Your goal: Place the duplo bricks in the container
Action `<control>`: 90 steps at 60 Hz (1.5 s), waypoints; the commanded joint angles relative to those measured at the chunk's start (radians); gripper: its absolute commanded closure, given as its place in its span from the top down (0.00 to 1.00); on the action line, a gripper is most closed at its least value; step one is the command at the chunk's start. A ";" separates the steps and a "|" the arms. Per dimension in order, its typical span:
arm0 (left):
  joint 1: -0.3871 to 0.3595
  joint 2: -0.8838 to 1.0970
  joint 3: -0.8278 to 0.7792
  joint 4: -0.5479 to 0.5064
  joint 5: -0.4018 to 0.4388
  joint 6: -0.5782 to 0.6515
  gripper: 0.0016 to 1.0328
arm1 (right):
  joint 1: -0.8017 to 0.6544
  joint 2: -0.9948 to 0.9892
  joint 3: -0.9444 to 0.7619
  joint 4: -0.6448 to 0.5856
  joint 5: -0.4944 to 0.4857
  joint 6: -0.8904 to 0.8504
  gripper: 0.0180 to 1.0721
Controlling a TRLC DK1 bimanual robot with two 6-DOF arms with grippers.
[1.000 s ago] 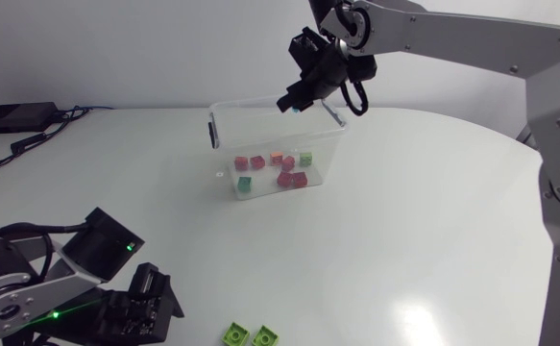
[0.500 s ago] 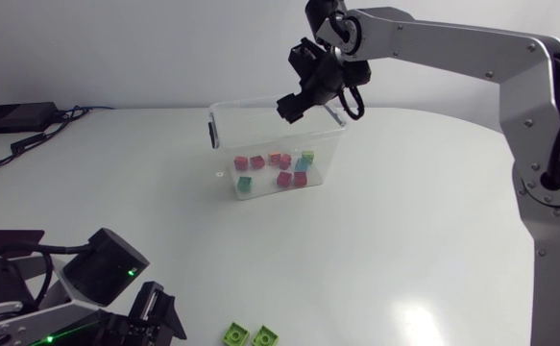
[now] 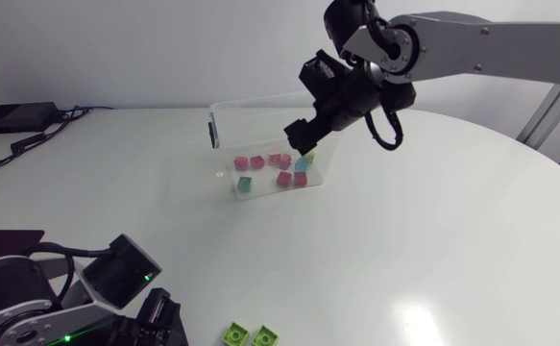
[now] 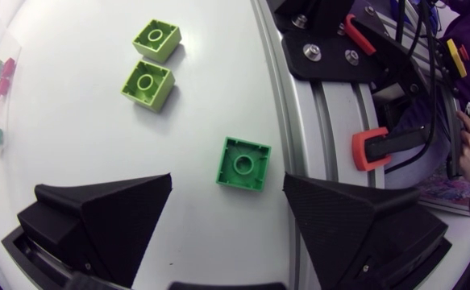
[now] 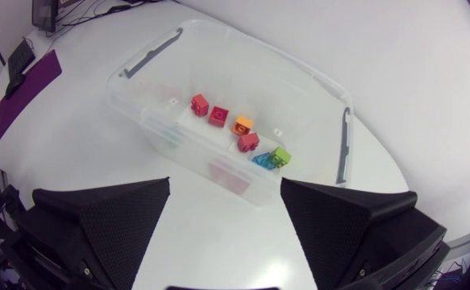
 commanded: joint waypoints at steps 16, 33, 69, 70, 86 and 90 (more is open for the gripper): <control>-0.073 0.112 0.078 -0.025 -0.020 -0.005 0.91 | 0.025 -0.126 -0.170 0.018 -0.005 0.019 0.95; -0.082 0.258 0.135 -0.021 -0.023 -0.007 0.64 | 0.038 -0.232 -0.275 0.021 -0.010 0.019 0.95; 0.018 0.216 0.224 -0.074 -0.023 0.021 0.03 | 0.189 -0.393 -0.509 -0.004 -0.011 0.074 0.95; 0.025 0.206 0.227 -0.076 -0.023 0.024 0.03 | 0.201 -0.396 -0.512 -0.007 -0.011 0.080 0.95; 0.205 0.113 0.414 -0.171 0.000 0.085 0.03 | 0.350 -0.341 -0.530 -0.074 -0.022 0.123 0.95; 0.243 0.115 0.475 -0.169 0.018 0.090 0.03 | 0.361 -0.321 -0.541 -0.074 -0.049 0.133 0.95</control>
